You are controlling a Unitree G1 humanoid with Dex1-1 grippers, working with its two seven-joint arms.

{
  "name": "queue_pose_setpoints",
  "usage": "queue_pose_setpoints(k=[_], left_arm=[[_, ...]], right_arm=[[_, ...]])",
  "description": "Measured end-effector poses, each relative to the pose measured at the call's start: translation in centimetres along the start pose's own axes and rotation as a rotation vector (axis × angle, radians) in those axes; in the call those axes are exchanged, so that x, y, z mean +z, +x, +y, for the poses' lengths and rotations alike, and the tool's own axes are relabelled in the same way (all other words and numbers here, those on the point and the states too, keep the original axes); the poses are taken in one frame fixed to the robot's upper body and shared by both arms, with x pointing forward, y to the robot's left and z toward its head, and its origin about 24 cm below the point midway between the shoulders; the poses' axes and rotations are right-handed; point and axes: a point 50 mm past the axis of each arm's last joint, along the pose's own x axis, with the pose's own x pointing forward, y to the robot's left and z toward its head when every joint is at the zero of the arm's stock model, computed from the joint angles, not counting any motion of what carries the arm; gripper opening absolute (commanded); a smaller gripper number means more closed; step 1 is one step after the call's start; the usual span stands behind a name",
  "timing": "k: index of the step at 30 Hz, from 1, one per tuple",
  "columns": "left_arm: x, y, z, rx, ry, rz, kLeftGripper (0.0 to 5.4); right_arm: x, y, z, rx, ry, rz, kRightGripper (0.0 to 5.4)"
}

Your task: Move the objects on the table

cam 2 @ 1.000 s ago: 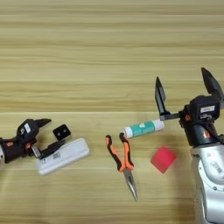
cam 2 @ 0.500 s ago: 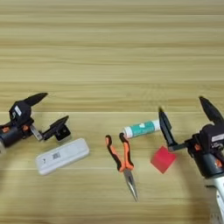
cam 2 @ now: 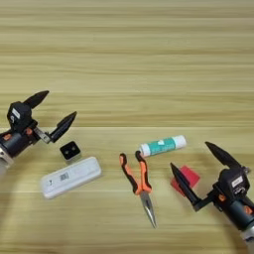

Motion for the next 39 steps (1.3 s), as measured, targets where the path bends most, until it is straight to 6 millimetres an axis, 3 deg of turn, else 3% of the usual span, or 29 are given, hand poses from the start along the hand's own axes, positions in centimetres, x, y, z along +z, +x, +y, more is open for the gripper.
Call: queue_pose_setpoints(k=[18,24,39], left_arm=[[-0.1,0.3,0.6,0.472,0.058,-0.093,5.38],[0.0,-0.1,1.2,0.554,0.083,-0.103,5.40],[-0.2,-0.1,0.4,0.506,0.087,-0.112,5.40]], right_arm=[[-1.2,-0.6,0.8,0.132,0.045,0.101,5.40],[-1.6,-1.0,0.7,0.165,0.060,0.141,4.80],[-3.7,-2.3,0.4,0.162,0.134,0.240,3.19]])
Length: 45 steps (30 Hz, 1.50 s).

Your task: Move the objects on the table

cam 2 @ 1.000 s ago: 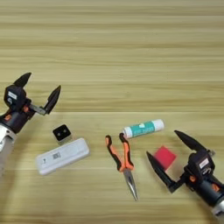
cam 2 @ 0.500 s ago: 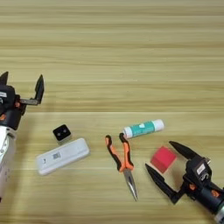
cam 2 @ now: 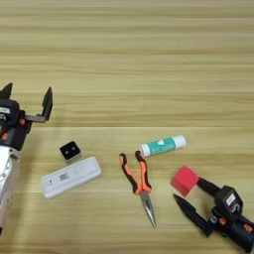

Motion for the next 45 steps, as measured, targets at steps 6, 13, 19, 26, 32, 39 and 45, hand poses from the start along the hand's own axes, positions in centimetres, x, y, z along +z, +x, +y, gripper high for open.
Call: queue_pose_setpoints(k=[6,13,19,26,32,39,45], left_arm=[[0.0,0.0,0.0,-0.010,-0.001,-0.002,5.40],[0.2,-0.1,-0.1,-0.018,0.001,-0.017,5.40],[0.2,-0.1,-0.1,-0.020,0.001,-0.020,5.40],[0.2,-0.1,-0.1,-0.023,0.001,-0.023,5.40],[0.2,-0.1,-0.1,-0.037,0.002,-0.023,5.40],[0.2,-0.1,-0.2,-0.042,0.001,-0.024,5.40],[0.2,-0.1,-0.4,-0.062,0.001,-0.024,5.40]], right_arm=[[-0.3,-0.1,-0.2,-0.010,0.012,0.006,2.47],[-0.3,0.1,-0.4,-0.012,0.011,0.003,2.29],[-0.2,0.1,-0.4,-0.010,0.012,-0.002,2.29],[0.2,0.2,-0.6,-0.011,0.010,-0.024,2.29],[2.9,0.5,-1.6,-0.008,-0.047,-0.095,2.29],[6.3,1.2,-2.3,0.036,-0.112,-0.164,2.29],[9.4,2.4,-2.6,0.117,-0.147,-0.211,2.29]])
